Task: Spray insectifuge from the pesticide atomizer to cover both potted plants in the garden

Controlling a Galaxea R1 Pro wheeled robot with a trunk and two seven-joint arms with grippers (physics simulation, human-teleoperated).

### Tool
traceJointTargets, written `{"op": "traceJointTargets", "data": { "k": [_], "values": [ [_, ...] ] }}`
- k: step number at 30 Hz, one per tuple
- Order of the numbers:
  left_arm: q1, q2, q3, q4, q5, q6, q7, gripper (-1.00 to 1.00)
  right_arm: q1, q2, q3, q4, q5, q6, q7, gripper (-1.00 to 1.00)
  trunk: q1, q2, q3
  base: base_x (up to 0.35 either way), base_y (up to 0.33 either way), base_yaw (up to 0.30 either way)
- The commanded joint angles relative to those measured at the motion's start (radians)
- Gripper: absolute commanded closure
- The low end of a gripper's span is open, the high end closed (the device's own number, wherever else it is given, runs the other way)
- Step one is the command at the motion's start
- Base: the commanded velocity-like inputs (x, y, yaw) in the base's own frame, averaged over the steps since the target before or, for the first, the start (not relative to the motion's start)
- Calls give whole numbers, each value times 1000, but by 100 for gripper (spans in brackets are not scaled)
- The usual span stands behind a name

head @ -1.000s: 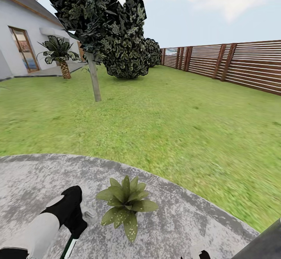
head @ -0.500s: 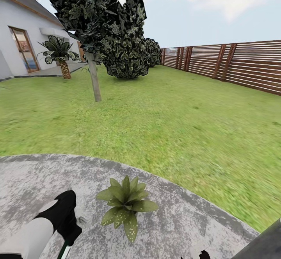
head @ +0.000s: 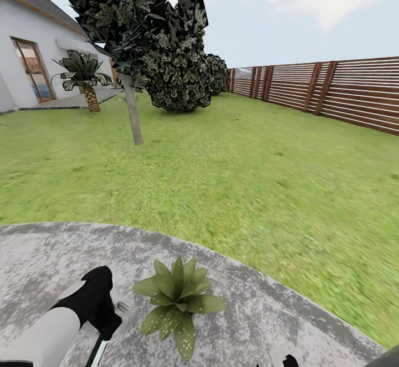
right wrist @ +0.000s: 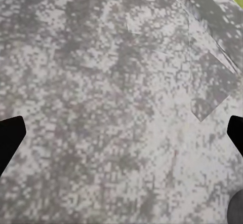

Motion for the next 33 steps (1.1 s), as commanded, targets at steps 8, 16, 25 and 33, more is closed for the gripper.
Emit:
{"op": "traceJointTargets", "data": {
  "k": [8,16,25,33],
  "values": [
    [38,28,-3,16,-6,3,2,100,-1,0,-8,1,11,-4,-4,-100,0,0,-1,1,0,0],
    [22,28,41,-69,-3,2,-5,100,-1,0,-8,1,12,-4,-3,-100,0,0,-1,0,0,0],
    [-90,24,36,-145,-15,5,-27,100,-1,0,-8,1,12,-4,-3,-100,0,0,-1,0,0,0],
    [-96,4,35,-138,-12,5,-30,100,-1,0,-8,1,12,-4,-3,-100,0,0,-1,0,0,0]
  ]
}}
